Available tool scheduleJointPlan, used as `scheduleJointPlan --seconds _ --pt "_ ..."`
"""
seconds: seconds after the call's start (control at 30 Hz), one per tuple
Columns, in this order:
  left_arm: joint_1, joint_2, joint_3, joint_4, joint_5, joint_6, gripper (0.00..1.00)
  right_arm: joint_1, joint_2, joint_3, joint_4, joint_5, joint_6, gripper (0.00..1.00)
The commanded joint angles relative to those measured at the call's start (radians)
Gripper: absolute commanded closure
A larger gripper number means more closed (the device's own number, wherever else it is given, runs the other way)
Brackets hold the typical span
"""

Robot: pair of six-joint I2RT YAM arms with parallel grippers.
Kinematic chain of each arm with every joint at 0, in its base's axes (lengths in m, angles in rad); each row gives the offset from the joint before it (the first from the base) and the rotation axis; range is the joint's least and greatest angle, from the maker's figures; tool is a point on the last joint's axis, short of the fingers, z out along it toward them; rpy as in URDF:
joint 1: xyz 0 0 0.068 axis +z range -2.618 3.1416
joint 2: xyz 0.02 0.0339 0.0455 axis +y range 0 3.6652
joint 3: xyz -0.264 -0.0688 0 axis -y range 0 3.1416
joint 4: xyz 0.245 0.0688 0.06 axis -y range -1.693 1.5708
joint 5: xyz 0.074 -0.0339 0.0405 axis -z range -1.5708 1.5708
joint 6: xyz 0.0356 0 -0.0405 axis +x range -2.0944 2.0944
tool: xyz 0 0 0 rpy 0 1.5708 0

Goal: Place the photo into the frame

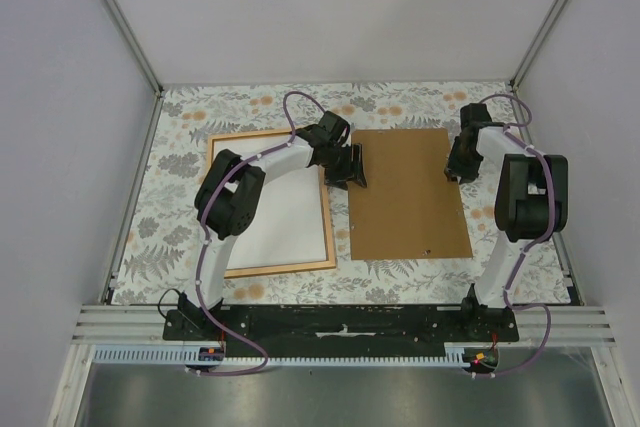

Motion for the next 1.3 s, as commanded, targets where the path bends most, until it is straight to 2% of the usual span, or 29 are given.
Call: scheduleJointPlan --seconds 0.0,0.23,0.57,0.6,0.67,0.8,1.03,1.13,1.27 --pt "-0.013 0.07 -0.006 -0.018 -0.014 0.03 0.34 0.01 0.051 0.034 -0.024 -0.039 -0.01 0.58" --pt "-0.01 0.061 -0.011 -0.031 -0.019 0.044 0.35 0.039 0.085 0.095 -0.05 0.027 -0.036 0.72" --pt "-0.003 0.053 -0.002 -0.041 -0.016 0.054 0.35 0.044 0.109 0.1 -0.047 0.098 -0.053 0.84" --pt "-0.001 0.054 0.0 -0.043 -0.014 0.057 0.35 0.044 0.109 0.101 -0.047 0.111 -0.054 0.84" --pt "0.0 0.051 0.0 -0.047 -0.014 0.064 0.35 0.044 0.112 0.109 -0.051 0.116 -0.064 0.74" --pt "0.003 0.047 -0.002 -0.052 -0.013 0.068 0.35 0.044 0.131 0.137 -0.059 0.102 -0.076 0.71" --pt "0.011 0.033 -0.01 -0.058 -0.001 0.083 0.35 0.046 0.183 0.218 -0.1 0.081 -0.117 0.88" --pt "0.014 0.024 -0.013 -0.061 0.001 0.09 0.35 0.044 0.2 0.247 -0.126 0.086 -0.131 1.0" --pt "0.022 0.008 -0.017 -0.064 -0.007 0.099 0.35 0.046 0.157 0.217 -0.127 0.038 -0.117 1.0"
